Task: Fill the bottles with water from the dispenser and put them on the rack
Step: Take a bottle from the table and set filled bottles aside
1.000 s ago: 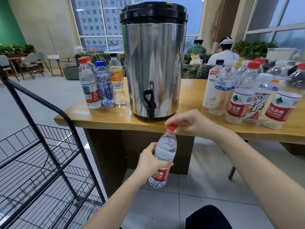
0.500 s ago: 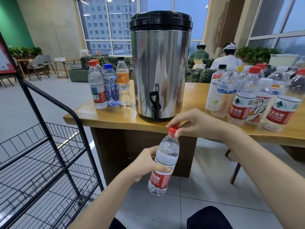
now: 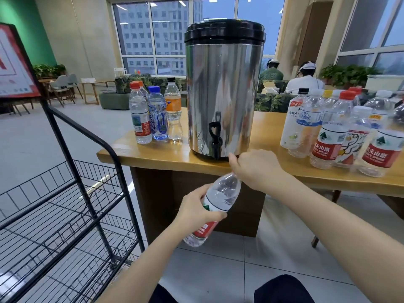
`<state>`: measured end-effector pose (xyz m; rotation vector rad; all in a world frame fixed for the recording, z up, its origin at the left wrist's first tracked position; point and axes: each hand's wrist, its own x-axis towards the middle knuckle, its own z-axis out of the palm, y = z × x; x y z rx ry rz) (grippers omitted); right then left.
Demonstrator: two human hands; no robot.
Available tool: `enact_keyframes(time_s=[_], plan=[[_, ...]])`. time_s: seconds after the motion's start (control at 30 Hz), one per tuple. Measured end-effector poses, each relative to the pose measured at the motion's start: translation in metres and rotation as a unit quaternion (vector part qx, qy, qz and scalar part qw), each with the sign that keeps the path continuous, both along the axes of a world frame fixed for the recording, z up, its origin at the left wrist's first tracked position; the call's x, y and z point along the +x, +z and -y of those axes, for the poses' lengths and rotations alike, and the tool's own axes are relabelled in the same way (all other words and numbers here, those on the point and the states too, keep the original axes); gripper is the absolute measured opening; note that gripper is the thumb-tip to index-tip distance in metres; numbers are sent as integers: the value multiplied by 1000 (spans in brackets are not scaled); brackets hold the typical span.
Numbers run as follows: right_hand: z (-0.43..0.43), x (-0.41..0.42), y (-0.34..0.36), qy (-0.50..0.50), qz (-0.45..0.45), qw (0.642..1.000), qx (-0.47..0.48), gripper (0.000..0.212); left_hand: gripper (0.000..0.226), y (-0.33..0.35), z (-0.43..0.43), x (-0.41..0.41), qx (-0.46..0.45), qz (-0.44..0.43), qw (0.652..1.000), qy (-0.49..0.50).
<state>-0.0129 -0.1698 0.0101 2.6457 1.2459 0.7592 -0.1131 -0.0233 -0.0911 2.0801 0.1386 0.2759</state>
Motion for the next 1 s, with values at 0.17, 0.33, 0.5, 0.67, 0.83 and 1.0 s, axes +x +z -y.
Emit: enact_keyframes(time_s=[0.17, 0.33, 0.5, 0.67, 0.83, 1.0], plan=[[-20, -4, -1, 156, 33, 981, 112, 74, 58, 8, -33, -15, -92, -38, 992, -76], [-62, -9, -3, 67, 55, 983, 163, 44, 65, 4, -36, -17, -47, 49, 995, 79], [-98, -21, 12, 63, -128, 967, 209, 46, 69, 10, -66, -14, -77, 114, 977, 166], [-134, -14, -8, 114, -318, 896, 286, 62, 63, 61, -129, 12, -150, 166, 947, 230], [-172, 16, -33, 106, -404, 862, 287, 41, 56, 98, -191, 62, -129, 205, 925, 293], [-233, 43, -48, 83, -408, 848, 329, 61, 76, 87, -214, 114, -168, 202, 909, 325]])
